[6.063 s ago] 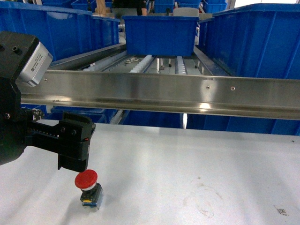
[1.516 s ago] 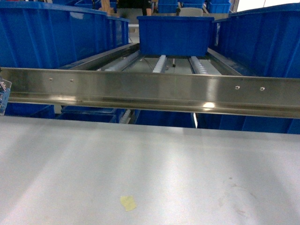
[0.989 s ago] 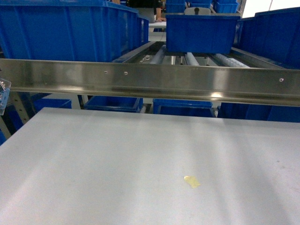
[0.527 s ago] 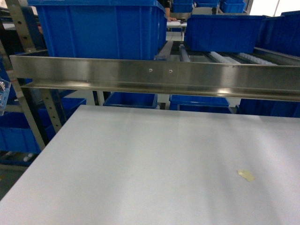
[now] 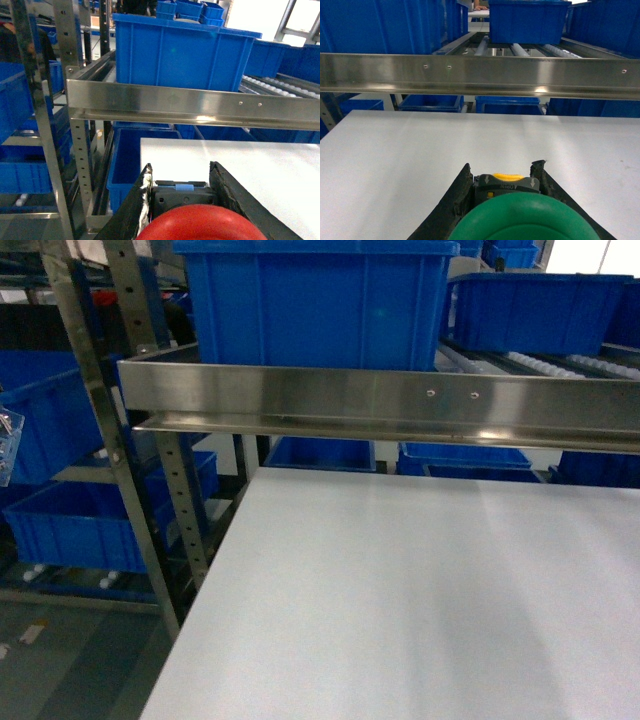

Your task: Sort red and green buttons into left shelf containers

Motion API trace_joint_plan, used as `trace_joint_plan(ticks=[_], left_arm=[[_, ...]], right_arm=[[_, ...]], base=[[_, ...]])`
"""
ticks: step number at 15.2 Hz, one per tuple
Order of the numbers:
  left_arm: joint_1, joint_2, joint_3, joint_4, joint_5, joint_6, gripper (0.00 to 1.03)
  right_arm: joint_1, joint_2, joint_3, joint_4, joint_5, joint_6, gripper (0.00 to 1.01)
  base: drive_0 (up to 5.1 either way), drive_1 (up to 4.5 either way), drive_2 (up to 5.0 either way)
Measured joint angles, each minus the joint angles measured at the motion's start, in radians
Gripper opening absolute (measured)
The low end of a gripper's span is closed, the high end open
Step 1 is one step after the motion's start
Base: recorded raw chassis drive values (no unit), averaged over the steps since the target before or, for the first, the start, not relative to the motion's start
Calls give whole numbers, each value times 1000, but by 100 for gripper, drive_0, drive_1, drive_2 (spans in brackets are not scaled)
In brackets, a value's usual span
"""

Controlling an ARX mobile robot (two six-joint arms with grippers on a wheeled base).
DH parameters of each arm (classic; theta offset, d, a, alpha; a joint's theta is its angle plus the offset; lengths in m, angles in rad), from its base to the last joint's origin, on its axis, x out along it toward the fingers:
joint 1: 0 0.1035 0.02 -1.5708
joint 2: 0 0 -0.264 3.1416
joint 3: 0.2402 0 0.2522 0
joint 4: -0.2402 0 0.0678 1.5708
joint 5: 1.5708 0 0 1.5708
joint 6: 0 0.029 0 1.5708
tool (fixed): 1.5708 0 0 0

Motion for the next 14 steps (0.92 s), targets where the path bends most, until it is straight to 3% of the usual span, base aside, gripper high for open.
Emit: trace_joint_plan(ticks=[14], left_arm=[[0, 0, 0, 0, 0, 0, 28]], right_arm=[[0, 0, 0, 0, -1, 0, 29]], base=[[-495, 241, 241]])
